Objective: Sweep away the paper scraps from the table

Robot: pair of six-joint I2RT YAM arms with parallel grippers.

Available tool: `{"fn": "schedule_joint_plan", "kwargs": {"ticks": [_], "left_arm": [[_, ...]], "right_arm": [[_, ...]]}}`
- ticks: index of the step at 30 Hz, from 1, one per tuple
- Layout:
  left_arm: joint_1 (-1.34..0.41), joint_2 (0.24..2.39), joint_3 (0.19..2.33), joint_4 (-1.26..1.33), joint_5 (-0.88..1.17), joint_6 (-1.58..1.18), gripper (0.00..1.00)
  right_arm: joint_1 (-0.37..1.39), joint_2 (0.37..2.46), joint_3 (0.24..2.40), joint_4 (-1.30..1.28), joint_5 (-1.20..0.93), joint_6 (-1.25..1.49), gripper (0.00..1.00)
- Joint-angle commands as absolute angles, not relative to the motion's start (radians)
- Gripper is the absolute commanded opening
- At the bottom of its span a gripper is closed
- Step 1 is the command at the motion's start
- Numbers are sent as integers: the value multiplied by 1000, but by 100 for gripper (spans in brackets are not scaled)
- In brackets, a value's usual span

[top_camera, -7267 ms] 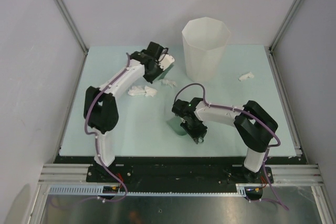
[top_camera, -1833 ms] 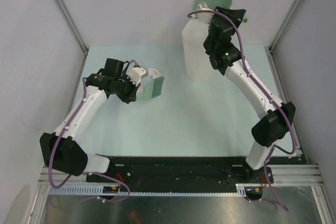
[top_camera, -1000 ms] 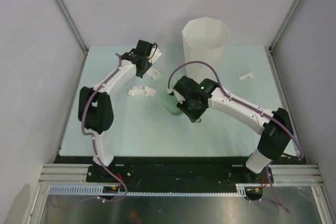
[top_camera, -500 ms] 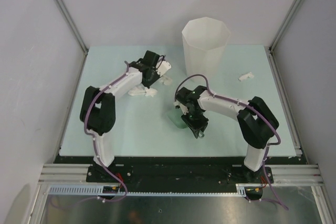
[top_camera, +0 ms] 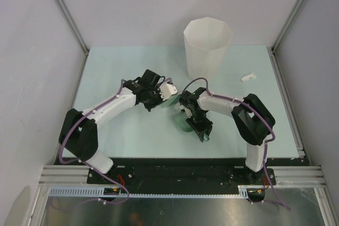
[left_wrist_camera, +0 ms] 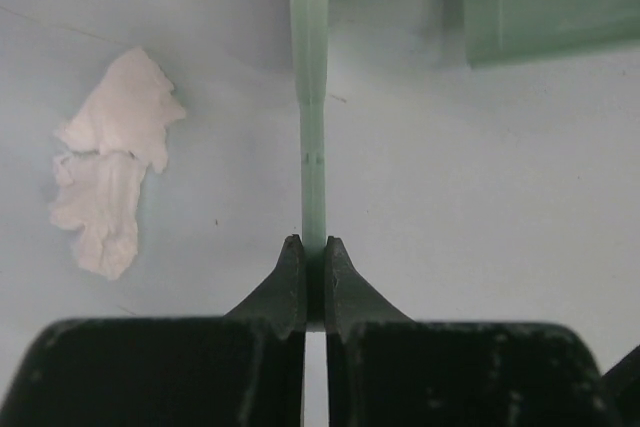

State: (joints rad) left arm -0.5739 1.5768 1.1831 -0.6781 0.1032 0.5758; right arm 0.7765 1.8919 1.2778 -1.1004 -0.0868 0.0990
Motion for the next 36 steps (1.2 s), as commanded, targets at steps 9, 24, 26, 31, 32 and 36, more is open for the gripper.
{"fn": "schedule_joint_plan", "kwargs": {"ticks": [9, 24, 26, 31, 32, 36], "left_arm": [[-574, 1488, 1235, -739, 60, 523, 0], [-555, 1693, 1385, -759, 236, 499, 0], [-558, 1695, 1378, -802, 303, 492, 0], [-583, 1625, 1332, -871, 546, 492, 0], [-584, 1608, 1322, -880, 589, 495, 0], [-581, 1533, 1307, -899, 609, 491, 0]], "right_arm": [[861, 1803, 1207, -1227, -35, 320, 0], [749, 1954, 1252, -1129, -58, 195, 0], [750, 1965, 1270, -1114, -55, 190, 0], [761, 1991, 1319, -1062, -46, 169, 0], [767, 1987, 1318, -1051, -52, 164, 0], [784, 1967, 1315, -1035, -40, 172, 0]]}}
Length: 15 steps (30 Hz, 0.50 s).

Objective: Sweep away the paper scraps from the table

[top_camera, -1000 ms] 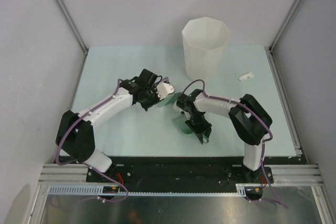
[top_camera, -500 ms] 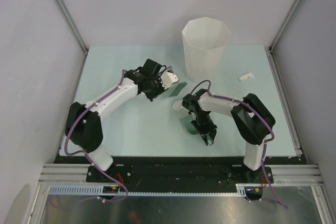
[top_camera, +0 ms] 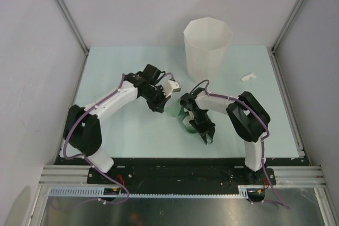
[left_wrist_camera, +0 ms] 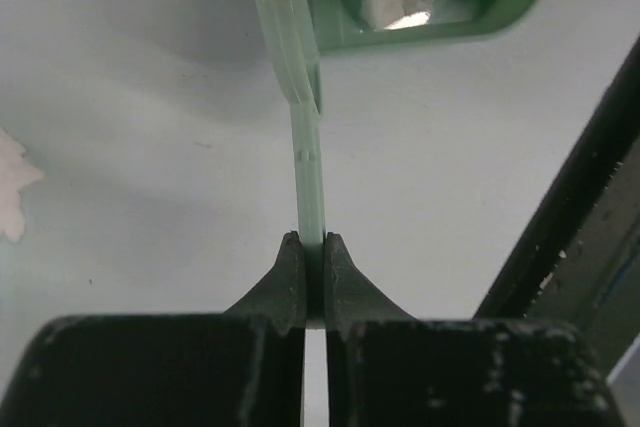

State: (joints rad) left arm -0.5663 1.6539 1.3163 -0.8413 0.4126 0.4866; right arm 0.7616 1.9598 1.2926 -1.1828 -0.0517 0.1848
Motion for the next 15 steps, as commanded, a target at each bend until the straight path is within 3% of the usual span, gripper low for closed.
{"fn": "schedule_joint_plan", "kwargs": {"ticks": [1, 15], "left_arm": [[-572, 1519, 1302, -900, 573, 488, 0], [-413, 1411, 1367, -899, 367, 440, 0]], "right_arm": [[785, 1951, 1313, -1035, -35, 176, 0], [868, 1790, 1308, -1120, -2, 224, 0]]}}
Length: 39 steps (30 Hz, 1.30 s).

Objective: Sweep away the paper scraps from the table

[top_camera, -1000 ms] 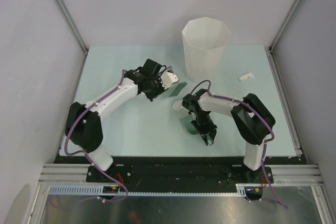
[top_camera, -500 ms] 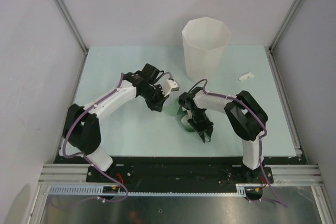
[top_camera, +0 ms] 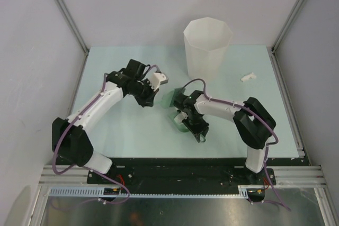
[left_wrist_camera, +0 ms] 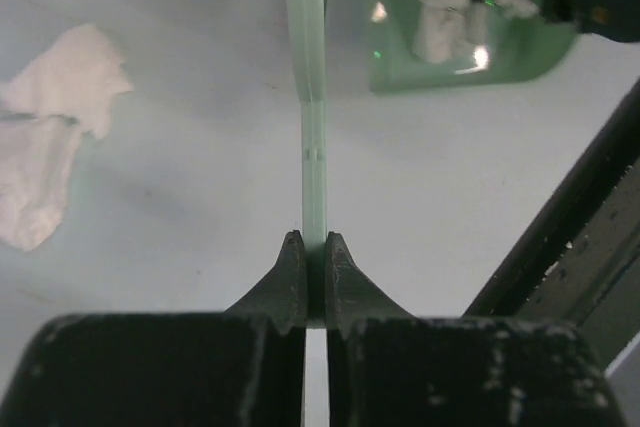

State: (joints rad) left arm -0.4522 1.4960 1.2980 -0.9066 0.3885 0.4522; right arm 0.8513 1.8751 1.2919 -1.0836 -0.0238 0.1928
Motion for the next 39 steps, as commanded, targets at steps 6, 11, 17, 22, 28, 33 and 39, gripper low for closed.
{"fn": "schedule_joint_plan", "kwargs": {"ticks": [6, 11, 17, 22, 28, 33, 39], "left_arm": [[-367, 1352, 1376, -899, 325, 443, 0], [-348, 1327, 1387, -899, 308, 440, 0], [-348, 1319, 1404, -899, 296, 430, 0], [-347, 1305, 1379, -899, 265, 433, 0], [-342, 1292, 1362, -897, 245, 445, 0], [-342, 1293, 1351, -897, 253, 448, 0], [-341, 1310, 1353, -899, 259, 448, 0]], "right_arm": [[876, 1720, 1308, -1158, 46, 250, 0], [877, 1651, 1333, -1221, 75, 262, 0], [853, 1614, 1463, -1339, 135, 241, 0], [813, 1655, 1714, -1449, 192, 206, 0], [737, 1758, 1972, -1520, 230, 126, 0], [640, 1824, 2144, -1514, 245, 89, 0], [543, 1890, 2403, -1490, 365, 65, 0]]}}
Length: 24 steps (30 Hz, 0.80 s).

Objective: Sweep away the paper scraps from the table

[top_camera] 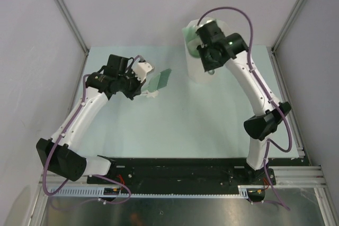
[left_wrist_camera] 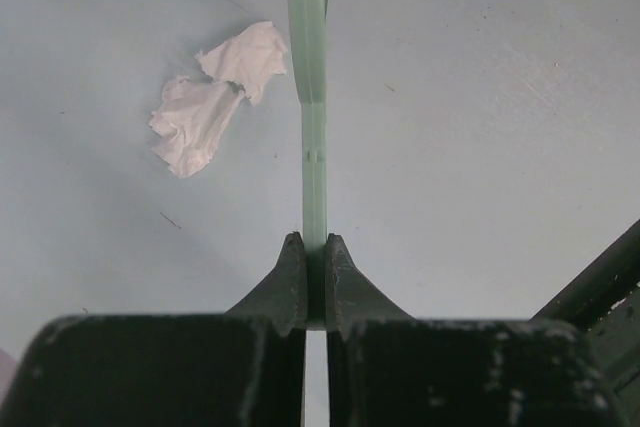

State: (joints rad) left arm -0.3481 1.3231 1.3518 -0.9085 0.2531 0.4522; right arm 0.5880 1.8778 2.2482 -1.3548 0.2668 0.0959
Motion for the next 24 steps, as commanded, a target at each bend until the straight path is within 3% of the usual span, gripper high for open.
{"fn": "schedule_joint_plan", "kwargs": {"ticks": [1, 6, 14, 19, 24], "left_arm": [[-341, 1312, 1353, -897, 264, 446, 0], [-341, 1328, 1376, -899, 291, 433, 0], [-341, 1345, 1373, -897, 296, 431, 0], [-341, 1347, 1371, -899, 295, 433, 0], [-341, 1345, 1359, -897, 291, 440, 0]], "right_arm": [[531, 1893, 2419, -1479, 376, 52, 0], [431, 1924, 2487, -1381, 493, -35, 0], [408, 1916, 2435, -1042, 822, -427, 0], [420, 1868, 2230, -619, 971, -828, 0], [420, 1804, 1916, 80, 1040, -1495, 0]]}}
